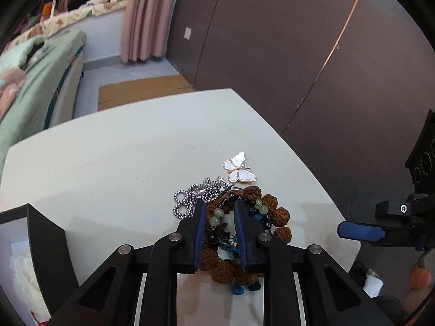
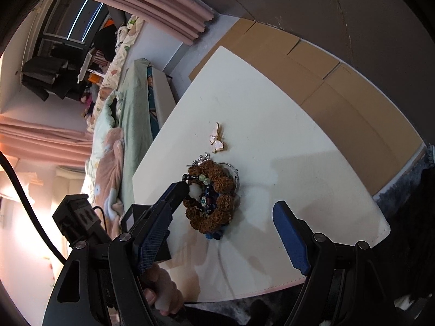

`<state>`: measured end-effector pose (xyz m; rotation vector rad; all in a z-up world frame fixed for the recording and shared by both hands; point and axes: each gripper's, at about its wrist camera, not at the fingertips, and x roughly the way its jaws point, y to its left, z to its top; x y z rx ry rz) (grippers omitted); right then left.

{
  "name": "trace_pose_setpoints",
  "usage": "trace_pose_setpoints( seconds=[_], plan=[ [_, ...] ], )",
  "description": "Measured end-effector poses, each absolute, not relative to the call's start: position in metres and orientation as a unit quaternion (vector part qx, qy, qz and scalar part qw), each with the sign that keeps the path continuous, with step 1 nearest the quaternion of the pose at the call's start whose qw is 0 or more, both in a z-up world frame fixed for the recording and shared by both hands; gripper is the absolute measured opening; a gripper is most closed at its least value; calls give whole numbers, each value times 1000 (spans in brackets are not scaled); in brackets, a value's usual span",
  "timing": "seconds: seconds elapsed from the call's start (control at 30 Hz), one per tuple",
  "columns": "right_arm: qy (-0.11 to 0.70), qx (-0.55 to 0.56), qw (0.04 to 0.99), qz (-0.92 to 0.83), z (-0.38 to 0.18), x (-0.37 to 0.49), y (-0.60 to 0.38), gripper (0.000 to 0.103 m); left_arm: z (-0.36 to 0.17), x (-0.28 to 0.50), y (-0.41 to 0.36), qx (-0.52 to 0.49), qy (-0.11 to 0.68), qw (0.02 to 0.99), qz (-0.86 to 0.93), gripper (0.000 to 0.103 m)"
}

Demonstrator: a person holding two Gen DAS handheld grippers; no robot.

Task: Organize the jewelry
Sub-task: 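Grasp the black-and-green bead bracelet with the left gripper, then place the bead bracelet in the box with the left gripper while the right grasps the rudraksha bracelet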

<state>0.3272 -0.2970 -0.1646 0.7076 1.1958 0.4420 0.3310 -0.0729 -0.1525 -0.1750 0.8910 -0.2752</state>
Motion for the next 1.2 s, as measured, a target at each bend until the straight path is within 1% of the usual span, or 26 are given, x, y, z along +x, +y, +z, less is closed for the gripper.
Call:
trace_pose_setpoints(
  seconds=[0.03,0.07,0.4,0.57,0.73,0.9,0.93,1.0,1.03,1.1,1.13,1.2],
  plan=[
    [548,323,745,202,-166,327,-297,79,-152,330,-74,-82,427,890,-134,17],
    [549,323,744,202,-166,328,-297,79,-152,330,-73,-86,427,889,-138,8],
    [554,317,743,200,-170,332,-292,78,-129,319,-61,-130,402,893,-152,7],
    [562,308,741,200,-178,335,-283,69,-111,309,-57,-146,383,897,-166,7],
    [569,294,742,197,-186,338,-271,62,-94,298,-48,-158,365,901,-173,7],
    [575,272,749,187,-190,344,-262,57,-81,290,-37,-168,353,904,-173,7],
    [576,268,750,185,-191,345,-260,54,-78,289,-34,-168,351,905,-172,7],
    [578,262,752,178,-193,347,-256,45,-73,285,-28,-169,345,908,-170,7],
    [578,256,756,171,-192,347,-254,38,-71,284,-25,-171,343,908,-169,7],
    [581,245,758,167,-192,350,-249,30,-68,282,-19,-176,340,909,-168,7],
    [582,247,756,170,-192,350,-247,21,-67,280,-17,-176,338,909,-167,7],
    [579,246,759,169,-189,350,-246,20,-63,278,-10,-175,334,912,-163,7]
  ],
)
